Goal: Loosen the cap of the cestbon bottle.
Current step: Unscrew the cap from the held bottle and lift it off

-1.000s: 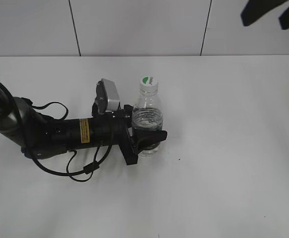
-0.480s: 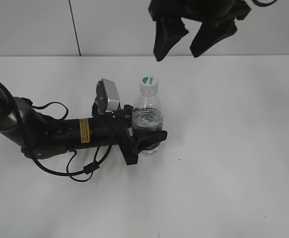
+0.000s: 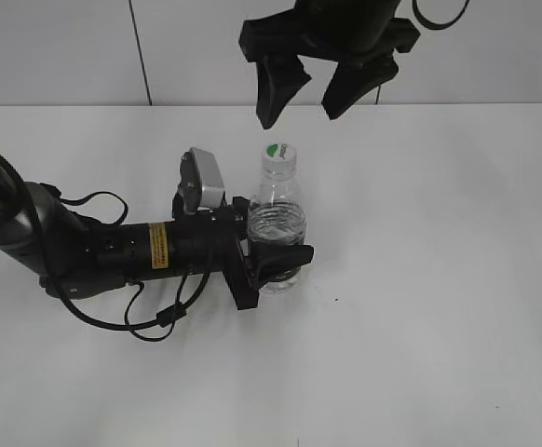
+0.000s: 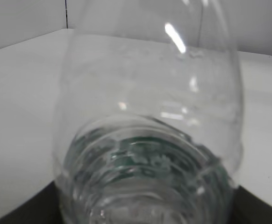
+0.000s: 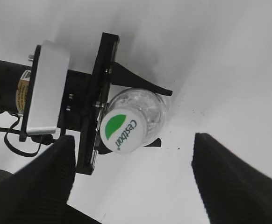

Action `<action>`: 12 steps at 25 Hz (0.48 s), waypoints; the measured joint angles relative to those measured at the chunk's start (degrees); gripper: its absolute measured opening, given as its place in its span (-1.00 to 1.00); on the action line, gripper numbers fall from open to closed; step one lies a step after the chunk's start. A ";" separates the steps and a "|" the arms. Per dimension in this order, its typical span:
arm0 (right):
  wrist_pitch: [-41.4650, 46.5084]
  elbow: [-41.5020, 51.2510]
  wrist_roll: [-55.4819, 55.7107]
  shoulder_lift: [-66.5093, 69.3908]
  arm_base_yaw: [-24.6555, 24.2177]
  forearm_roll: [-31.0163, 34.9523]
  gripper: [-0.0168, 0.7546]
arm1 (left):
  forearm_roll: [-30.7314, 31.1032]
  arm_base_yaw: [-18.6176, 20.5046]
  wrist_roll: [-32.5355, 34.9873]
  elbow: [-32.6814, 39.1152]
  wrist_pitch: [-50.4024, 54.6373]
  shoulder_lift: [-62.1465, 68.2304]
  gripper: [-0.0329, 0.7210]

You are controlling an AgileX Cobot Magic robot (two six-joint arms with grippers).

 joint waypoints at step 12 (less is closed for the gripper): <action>0.00 -0.62 -0.06 3.89 0.00 0.34 0.57 | 0.00 0.00 0.00 0.00 0.00 0.00 0.15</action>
